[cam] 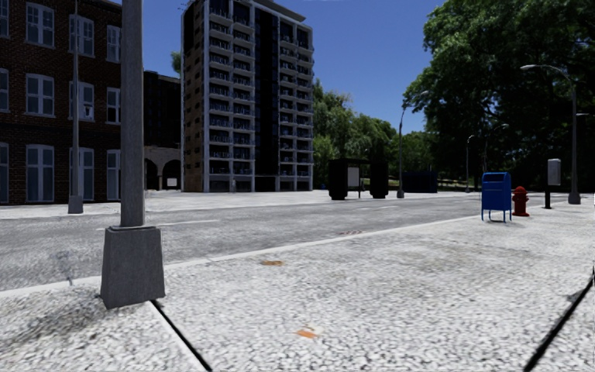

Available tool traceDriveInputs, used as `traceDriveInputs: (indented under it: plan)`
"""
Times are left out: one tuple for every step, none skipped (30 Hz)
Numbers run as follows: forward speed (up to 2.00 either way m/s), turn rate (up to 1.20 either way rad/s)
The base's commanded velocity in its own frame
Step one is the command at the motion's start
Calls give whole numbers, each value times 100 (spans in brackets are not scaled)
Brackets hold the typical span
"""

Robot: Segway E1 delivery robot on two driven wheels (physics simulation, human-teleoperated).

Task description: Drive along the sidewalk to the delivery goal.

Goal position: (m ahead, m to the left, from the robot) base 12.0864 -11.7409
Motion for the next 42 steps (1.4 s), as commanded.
traceDriveInputs:
  plan:
    - [174, -52]
    - [174, -58]
    - [174, -61]
    - [174, -61]
    - [174, -61]
    - [174, -62]
    - [174, -62]
    - [174, -62]
    - [174, -62]
    - [174, -62]
    - [174, -62]
    - [174, -62]
    - [174, -62]
    - [174, -62]
    - [174, -62]
    - [174, -62]
    - [174, -62]
    - [174, -62]
    - [174, -62]
    - [174, -62]
    - [174, -62]
    - [174, -62]
    - [174, -62]
    - [174, -62]
    - [174, -62]
    - [174, -62]
    - [174, -62]
    - [174, -62]
    - [174, -62]
    - [174, -62]
    - [174, -62]
    - [174, -62]
    - [174, -62]
    - [174, -62]
    - [174, -62]
    - [174, -62]
    - [174, -62]
    - [174, -62]
    - [174, -62]
    - [174, -62]
    - [174, -62]
    - [174, -62]
